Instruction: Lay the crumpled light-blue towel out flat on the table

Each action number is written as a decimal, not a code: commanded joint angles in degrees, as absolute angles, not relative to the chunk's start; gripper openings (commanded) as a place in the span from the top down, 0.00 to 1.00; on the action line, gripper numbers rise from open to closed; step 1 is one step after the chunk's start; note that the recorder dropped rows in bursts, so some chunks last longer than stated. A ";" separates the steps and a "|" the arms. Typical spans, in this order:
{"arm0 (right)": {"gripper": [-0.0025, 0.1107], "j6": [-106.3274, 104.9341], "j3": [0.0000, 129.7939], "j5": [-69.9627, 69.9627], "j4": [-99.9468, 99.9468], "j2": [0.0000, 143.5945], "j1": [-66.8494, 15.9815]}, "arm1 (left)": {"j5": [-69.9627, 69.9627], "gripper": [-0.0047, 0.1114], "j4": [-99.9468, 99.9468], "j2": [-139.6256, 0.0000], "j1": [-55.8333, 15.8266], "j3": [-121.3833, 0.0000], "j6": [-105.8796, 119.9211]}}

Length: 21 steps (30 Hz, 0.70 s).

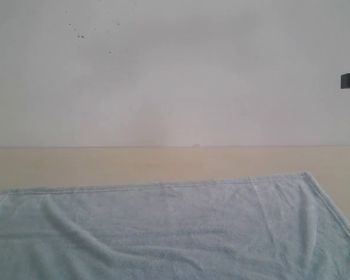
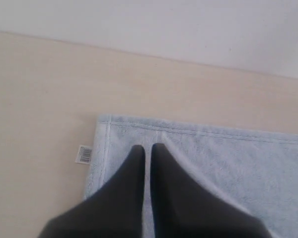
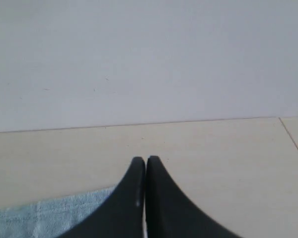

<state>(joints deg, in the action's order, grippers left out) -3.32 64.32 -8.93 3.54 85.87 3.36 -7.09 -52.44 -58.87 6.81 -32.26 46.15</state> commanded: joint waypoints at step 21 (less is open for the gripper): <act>0.98 9.47 39.46 -5.38 10.12 53.81 3.29 | -20.80 0.93 -54.87 -44.74 2.63 -28.10 46.07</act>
<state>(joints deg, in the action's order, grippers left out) 9.58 39.78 -5.41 10.04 54.03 3.36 -20.54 -54.31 -44.98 2.90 -28.42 46.15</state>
